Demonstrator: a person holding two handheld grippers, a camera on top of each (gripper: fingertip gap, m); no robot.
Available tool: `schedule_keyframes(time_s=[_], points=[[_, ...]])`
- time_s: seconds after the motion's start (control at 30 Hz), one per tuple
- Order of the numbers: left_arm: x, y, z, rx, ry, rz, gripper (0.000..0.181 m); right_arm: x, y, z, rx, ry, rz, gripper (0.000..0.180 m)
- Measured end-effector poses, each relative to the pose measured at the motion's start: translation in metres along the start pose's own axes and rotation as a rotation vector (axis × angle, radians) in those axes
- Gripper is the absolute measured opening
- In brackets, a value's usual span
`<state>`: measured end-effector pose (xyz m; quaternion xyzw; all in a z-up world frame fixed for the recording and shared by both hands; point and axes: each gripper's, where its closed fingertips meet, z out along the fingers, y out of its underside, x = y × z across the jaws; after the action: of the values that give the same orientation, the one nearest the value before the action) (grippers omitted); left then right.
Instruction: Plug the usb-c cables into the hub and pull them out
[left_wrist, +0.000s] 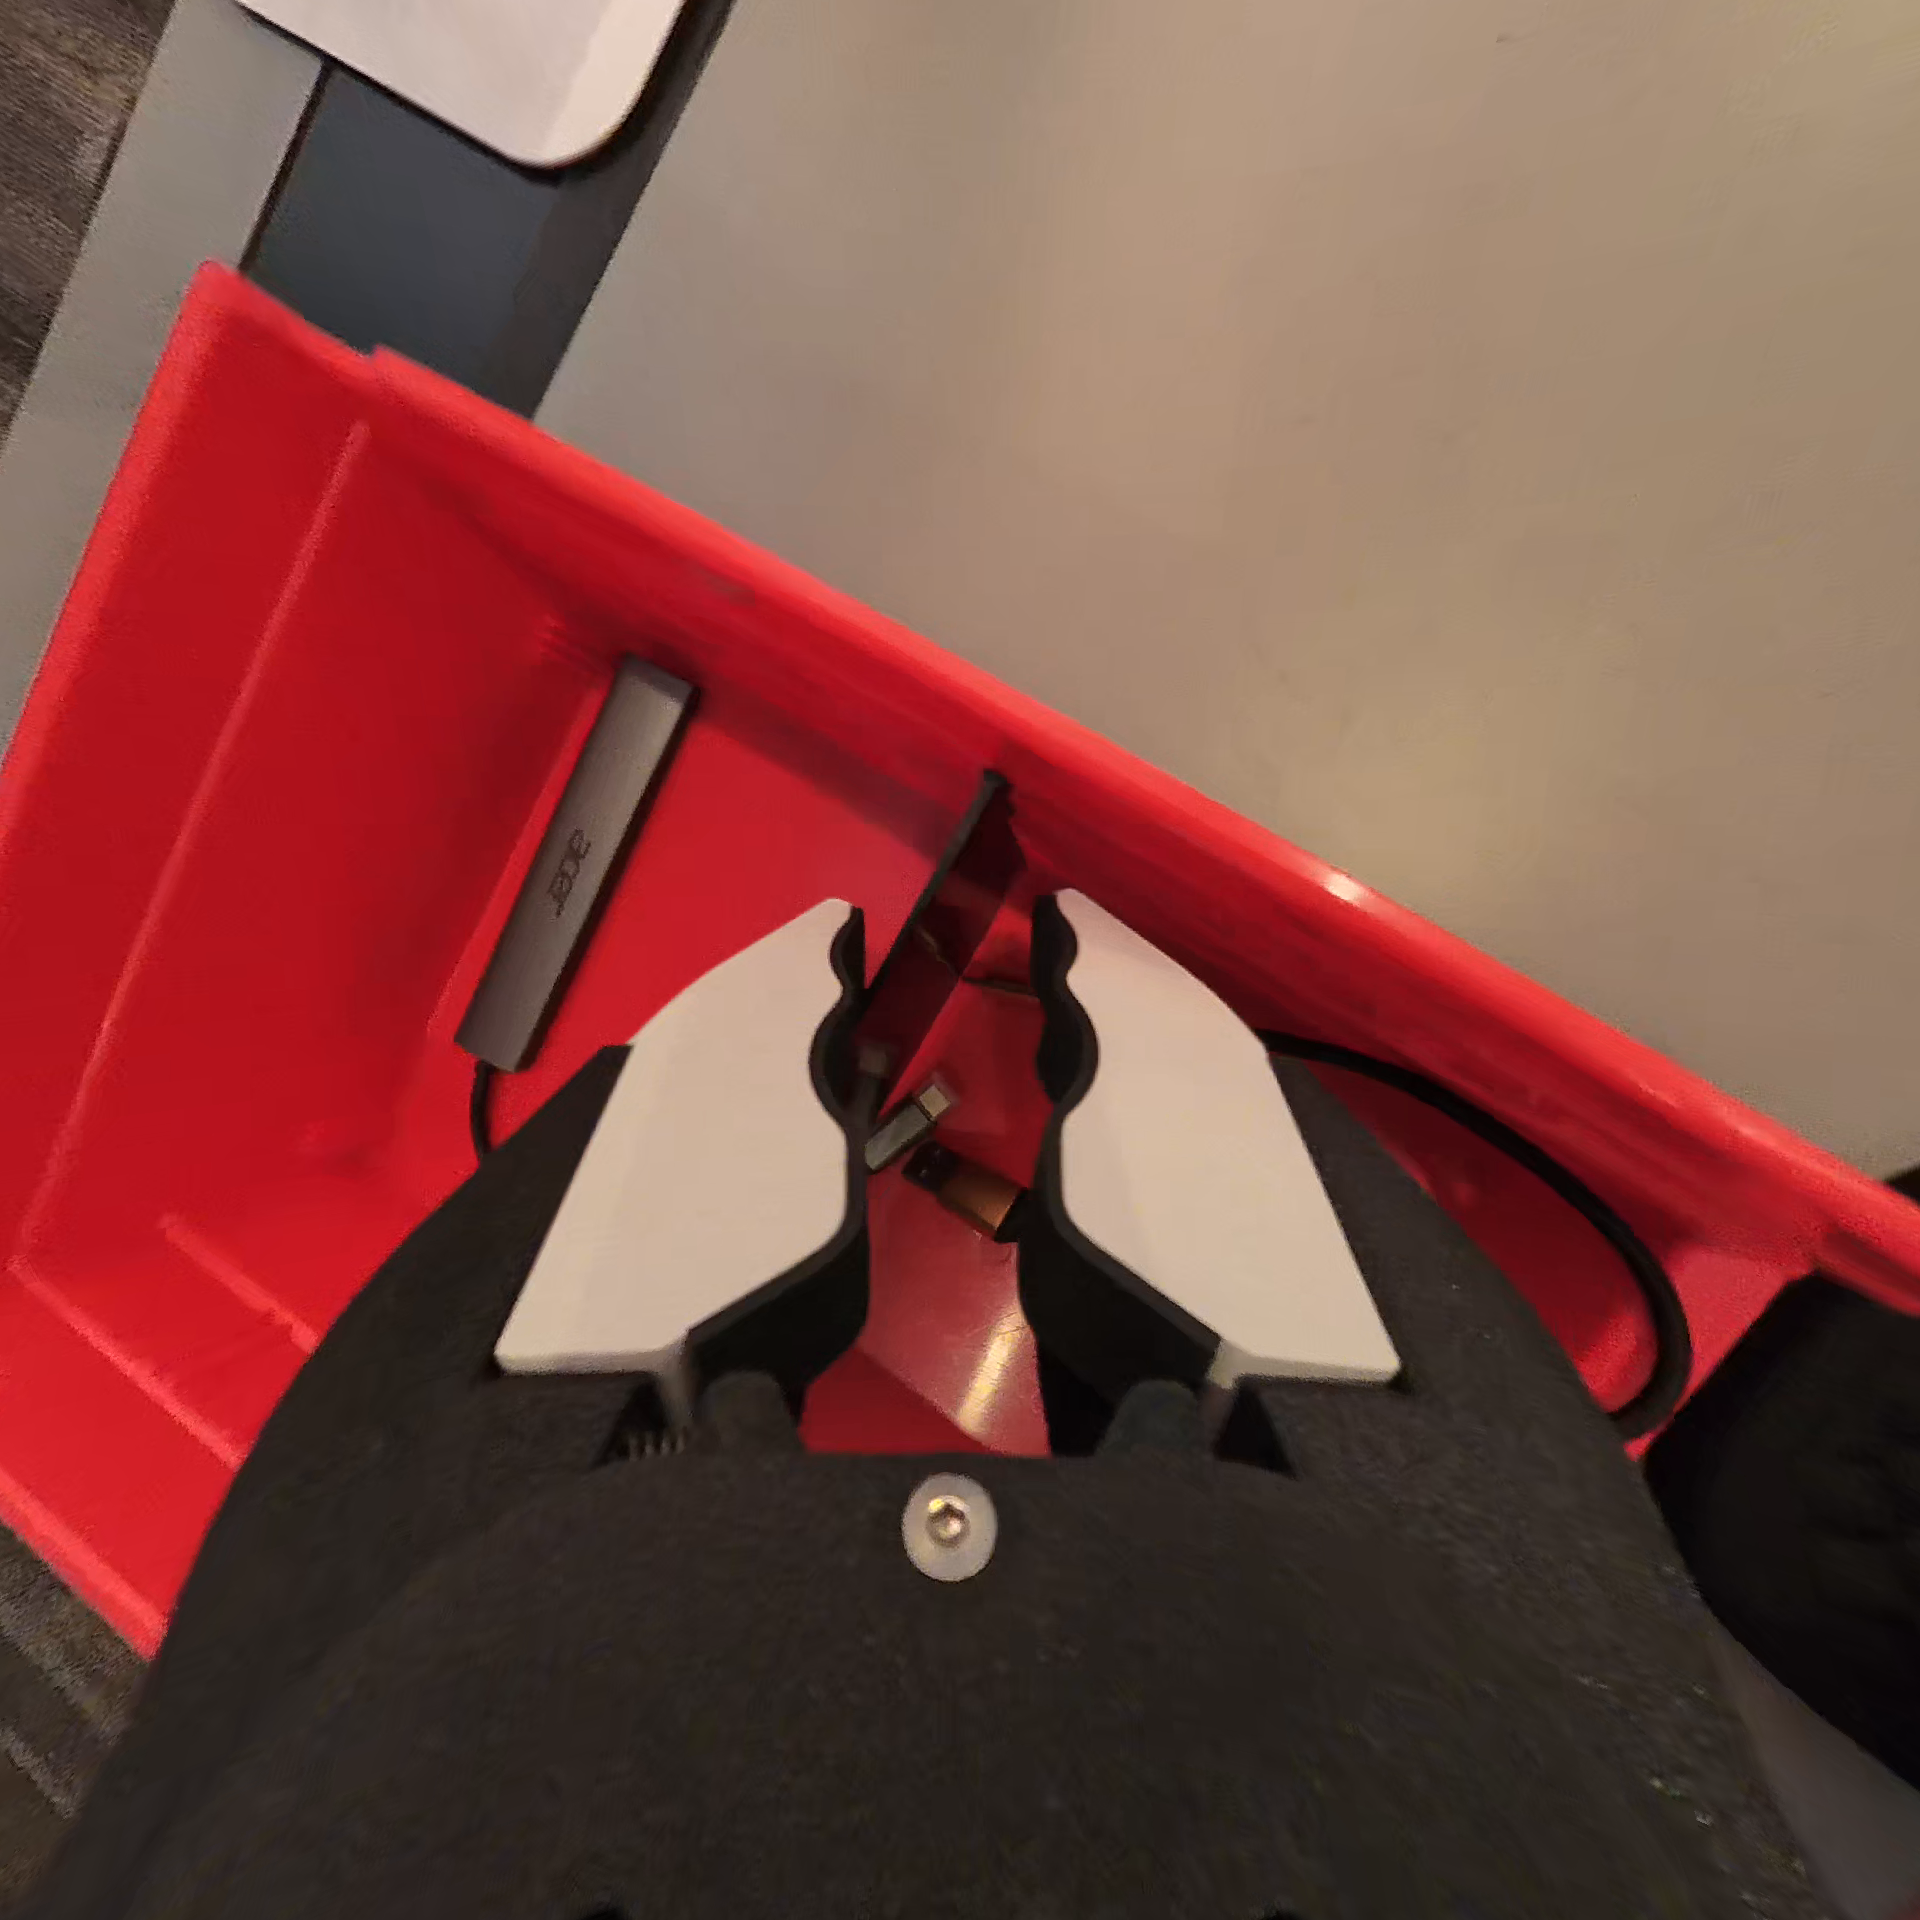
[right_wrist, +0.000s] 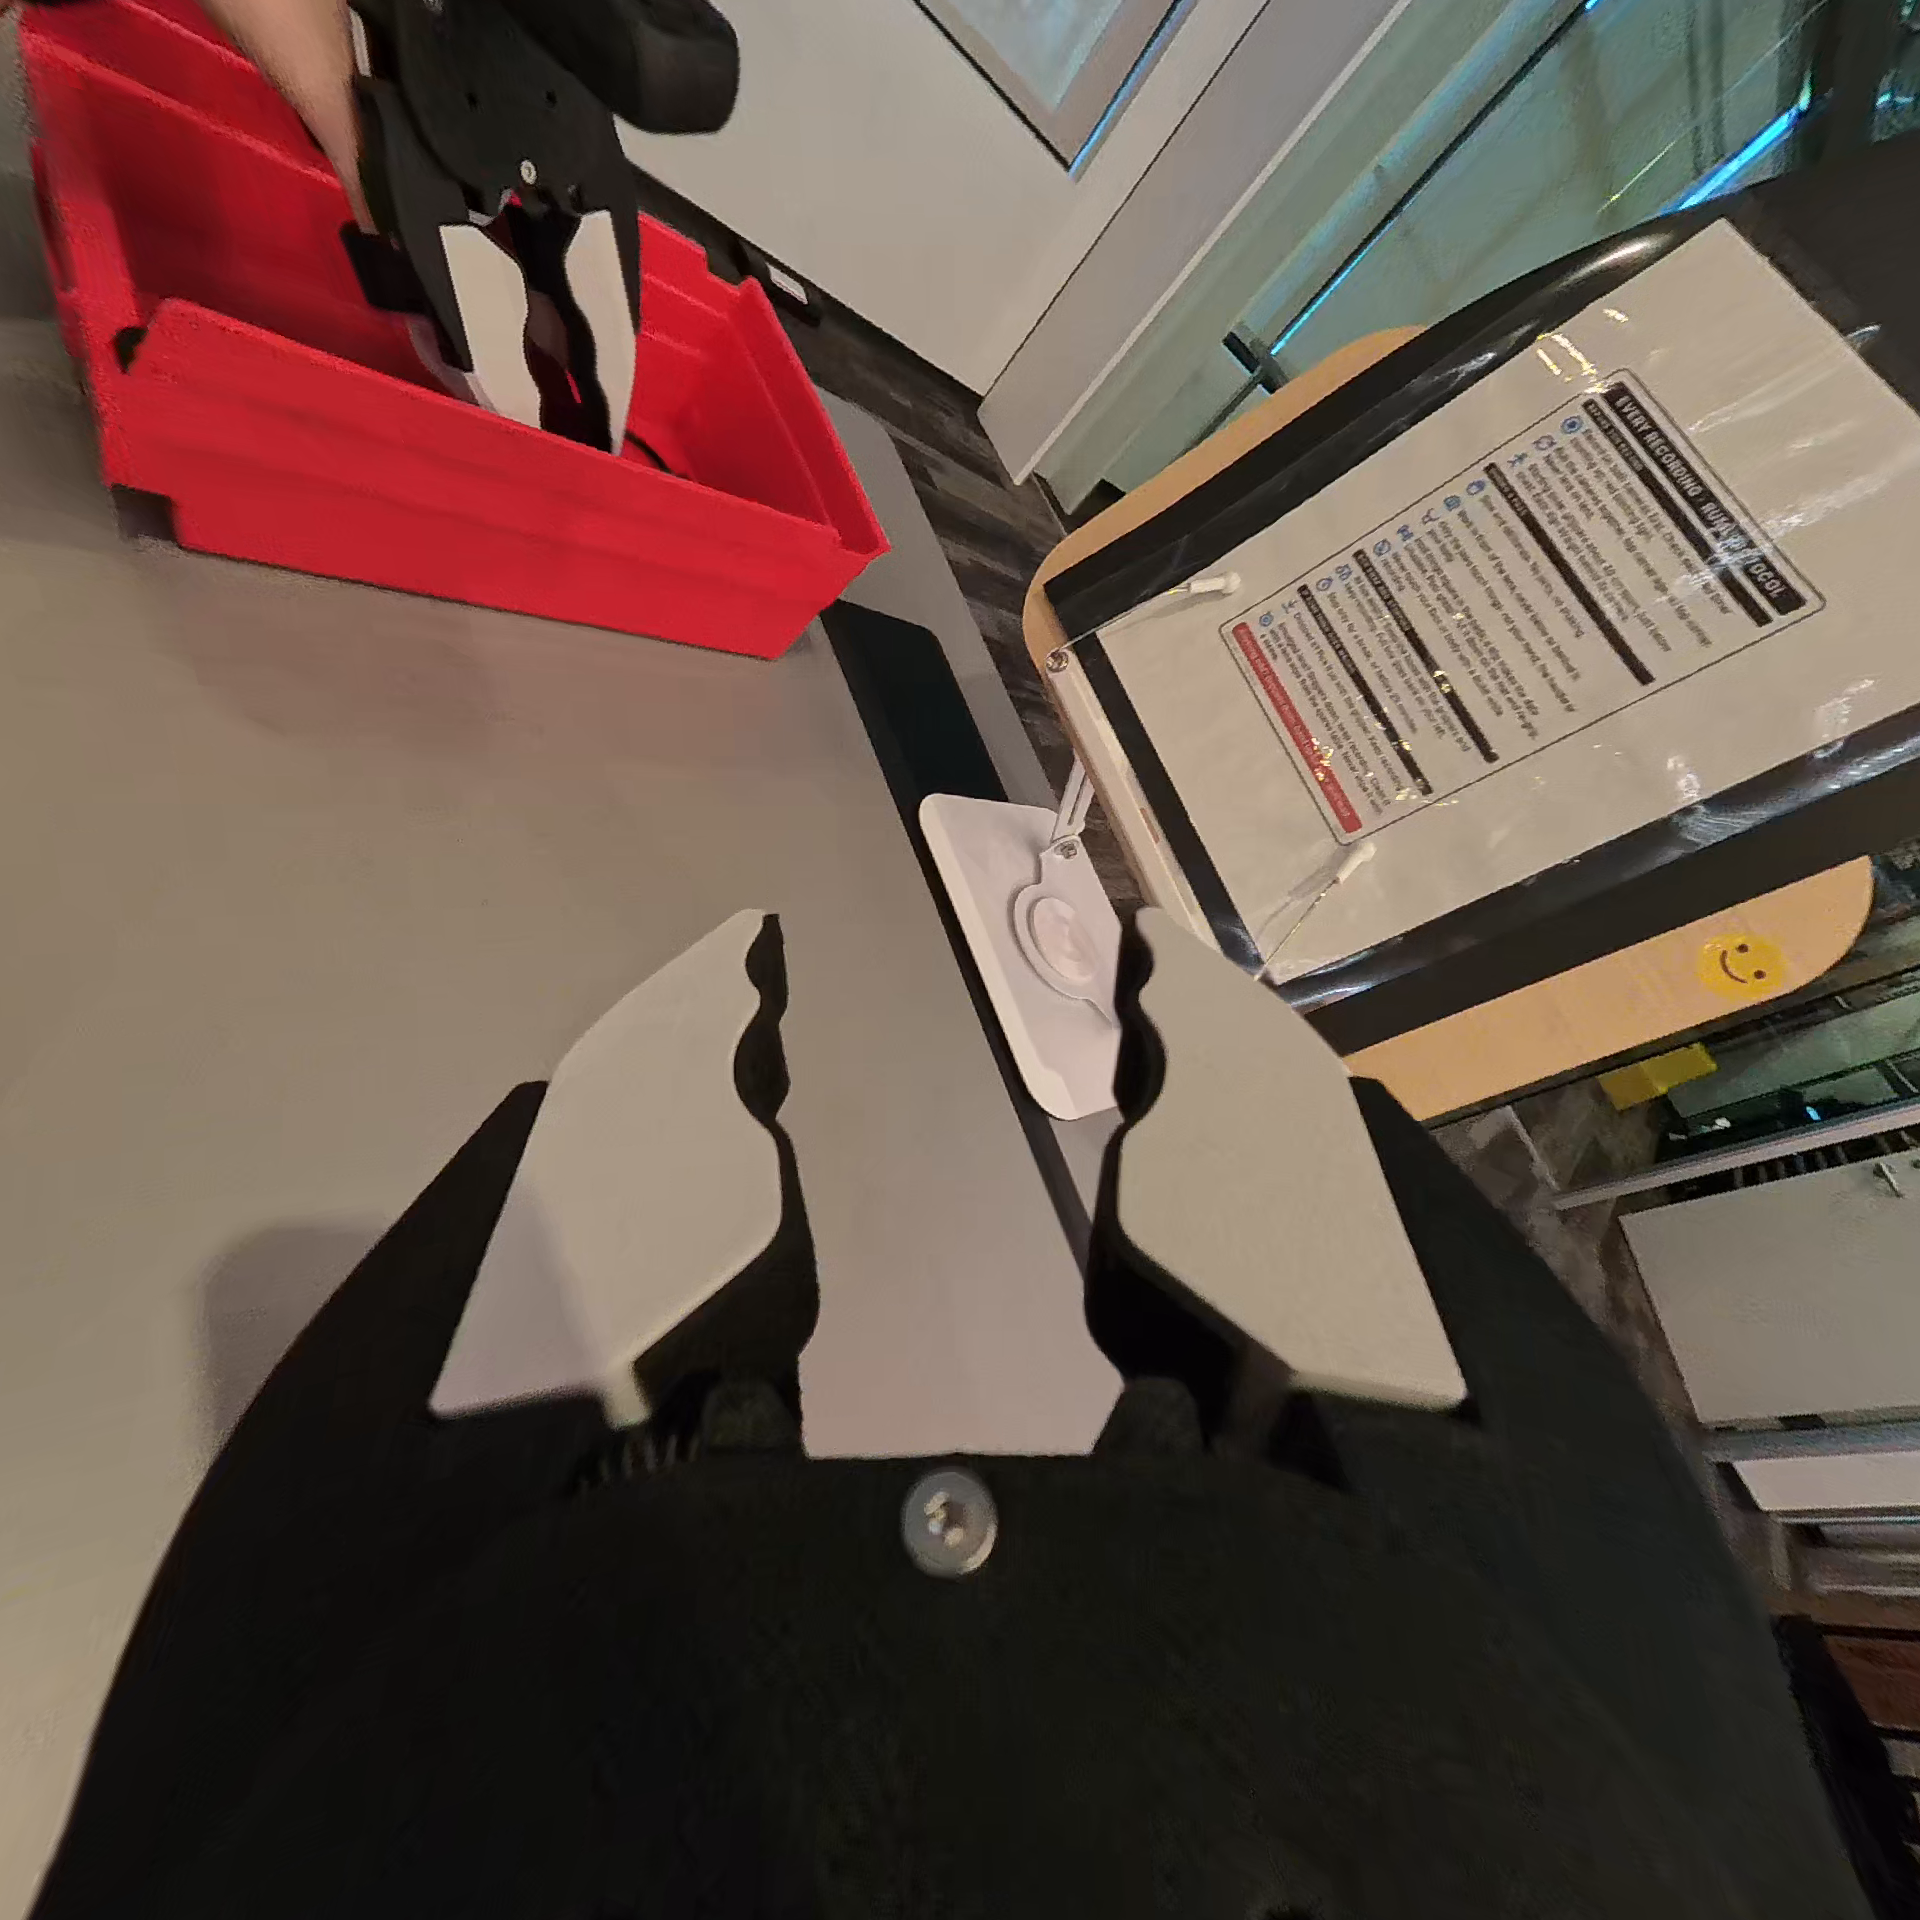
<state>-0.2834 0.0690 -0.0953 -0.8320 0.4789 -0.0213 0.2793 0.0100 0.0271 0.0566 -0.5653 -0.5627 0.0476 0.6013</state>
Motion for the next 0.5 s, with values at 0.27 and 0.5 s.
schedule_keyframes(time_s=[0.27, 0.5], points=[[-0.004, 0.013, -0.032, -0.008, -0.069, -0.127, 0.039, 0.005, 0.001, -0.005, 0.002, 0.012, 0.007, 0.062], [0.034, 0.081, -0.08, -0.232, 0.007, -0.644, 0.042, 0.018, 0.001, -0.015, -0.006, 0.052, 0.001, 0.062]])
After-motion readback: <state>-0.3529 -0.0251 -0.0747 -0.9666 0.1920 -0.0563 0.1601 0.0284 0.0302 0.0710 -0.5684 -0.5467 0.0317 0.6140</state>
